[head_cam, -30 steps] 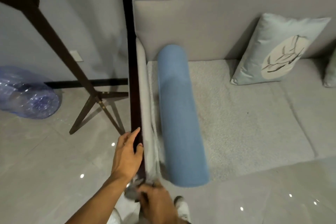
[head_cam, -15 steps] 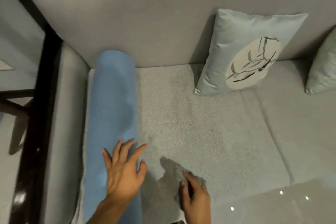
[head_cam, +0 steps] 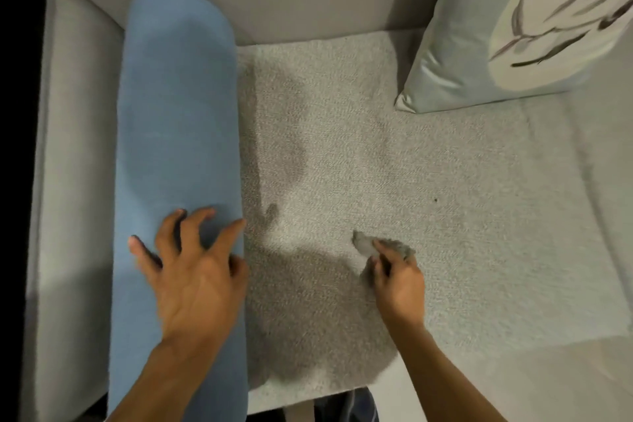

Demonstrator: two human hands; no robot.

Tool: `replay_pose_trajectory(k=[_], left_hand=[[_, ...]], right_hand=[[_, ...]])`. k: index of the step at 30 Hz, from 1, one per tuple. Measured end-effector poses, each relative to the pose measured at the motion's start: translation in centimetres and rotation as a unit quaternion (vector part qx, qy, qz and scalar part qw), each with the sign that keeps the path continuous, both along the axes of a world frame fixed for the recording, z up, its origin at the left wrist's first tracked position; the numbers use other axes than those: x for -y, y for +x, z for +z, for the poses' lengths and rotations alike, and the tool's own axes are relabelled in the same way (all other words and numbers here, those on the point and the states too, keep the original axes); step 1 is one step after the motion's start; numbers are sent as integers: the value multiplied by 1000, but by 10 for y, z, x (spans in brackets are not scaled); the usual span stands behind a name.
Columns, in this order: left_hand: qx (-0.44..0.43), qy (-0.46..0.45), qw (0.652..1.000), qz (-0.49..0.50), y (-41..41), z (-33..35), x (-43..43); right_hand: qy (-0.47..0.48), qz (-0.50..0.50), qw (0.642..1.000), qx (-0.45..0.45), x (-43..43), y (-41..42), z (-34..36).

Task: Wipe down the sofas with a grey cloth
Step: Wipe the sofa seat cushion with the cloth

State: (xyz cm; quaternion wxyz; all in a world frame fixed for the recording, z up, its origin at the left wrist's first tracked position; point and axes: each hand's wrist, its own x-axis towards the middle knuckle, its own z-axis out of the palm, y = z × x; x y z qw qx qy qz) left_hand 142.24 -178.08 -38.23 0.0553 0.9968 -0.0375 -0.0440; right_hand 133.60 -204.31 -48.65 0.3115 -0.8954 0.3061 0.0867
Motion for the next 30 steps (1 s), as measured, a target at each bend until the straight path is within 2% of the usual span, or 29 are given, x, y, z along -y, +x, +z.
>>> replay_pose_trajectory(k=[2, 4, 6, 8, 13, 15, 17, 19, 20, 24, 25, 27, 30], left_hand=[[19, -14, 1000, -1, 8, -1, 13], [31, -35, 999, -23, 13, -3, 32], [31, -46, 997, -62, 12, -7, 52], [33, -59, 992, -107, 9, -14, 67], [4, -59, 985, -164, 8, -34, 88], [-9, -59, 984, -169, 10, -41, 93], [-28, -72, 983, -163, 12, -49, 97], [-57, -96, 982, -152, 14, -58, 101], [-72, -105, 981, -149, 14, -63, 103], [-127, -134, 972, -143, 17, -84, 113], [-140, -136, 971, -138, 18, -90, 115], [-170, -135, 969, -115, 22, -100, 117], [-189, -144, 967, -88, 24, -105, 119]], right_hand=[[29, 17, 999, 30, -10, 3, 7], [66, 129, 989, 42, -27, -13, 10], [51, 212, 975, 27, -26, -32, 7], [26, 175, 984, 14, -5, -22, 6], [-63, -32, 995, 72, 64, 41, -7], [-52, -22, 997, 61, 60, 37, -11], [-8, 42, 999, 22, 39, 13, -7], [-15, 108, 994, -6, 38, -9, -1], [-33, 100, 994, 7, 52, -7, -1], [-103, -82, 988, 75, 126, 50, -7], [-106, -98, 986, 81, 134, 65, -9], [-76, -61, 991, 94, 121, 78, -14], [25, 68, 994, 87, 76, 52, -6]])
